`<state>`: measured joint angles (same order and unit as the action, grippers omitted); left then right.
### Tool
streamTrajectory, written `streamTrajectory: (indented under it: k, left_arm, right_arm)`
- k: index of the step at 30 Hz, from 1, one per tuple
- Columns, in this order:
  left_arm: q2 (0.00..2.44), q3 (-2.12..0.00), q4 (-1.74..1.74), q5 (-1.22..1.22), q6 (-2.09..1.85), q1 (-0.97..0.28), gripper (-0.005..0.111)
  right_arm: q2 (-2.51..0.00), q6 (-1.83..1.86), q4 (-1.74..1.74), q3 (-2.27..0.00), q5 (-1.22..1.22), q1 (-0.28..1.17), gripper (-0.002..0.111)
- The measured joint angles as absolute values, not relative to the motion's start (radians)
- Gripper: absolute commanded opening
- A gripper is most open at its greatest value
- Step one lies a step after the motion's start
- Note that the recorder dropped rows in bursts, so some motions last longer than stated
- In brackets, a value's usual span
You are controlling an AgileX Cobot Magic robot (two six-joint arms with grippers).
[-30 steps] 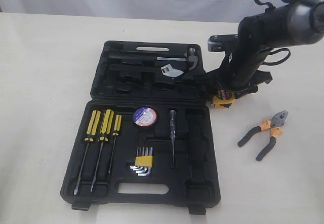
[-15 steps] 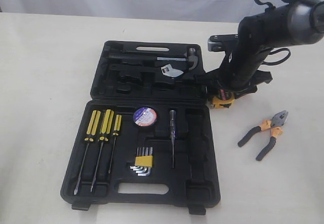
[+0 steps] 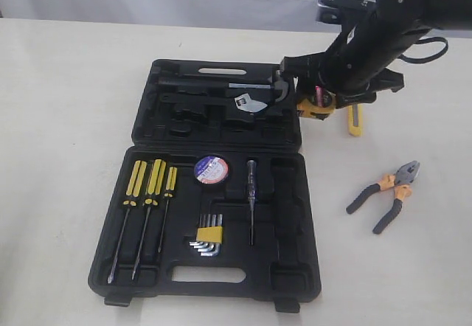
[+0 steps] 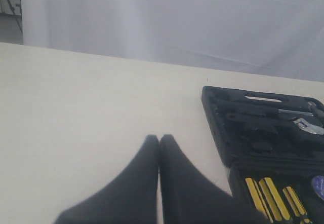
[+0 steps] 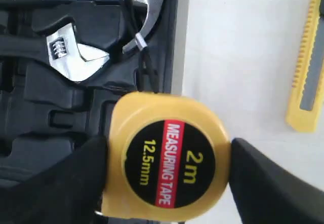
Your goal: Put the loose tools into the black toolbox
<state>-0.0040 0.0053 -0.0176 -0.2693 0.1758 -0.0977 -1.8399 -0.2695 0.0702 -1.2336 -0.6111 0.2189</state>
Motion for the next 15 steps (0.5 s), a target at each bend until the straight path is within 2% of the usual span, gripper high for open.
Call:
streamTrajectory:
  k: [7, 15]
  left_arm:
    - [-0.004, 0.005, -0.018, -0.269, 0.176, -0.098, 0.0]
    - [-0.004, 0.005, -0.018, -0.269, 0.176, -0.098, 0.0]
  right_arm:
    - [-1.94, -0.27, 0.044, -1.425, -0.734, 0.331, -0.001]
    - [-2.091, -0.271, 0.01, -1.562, -0.888, 0.345, -0.001]
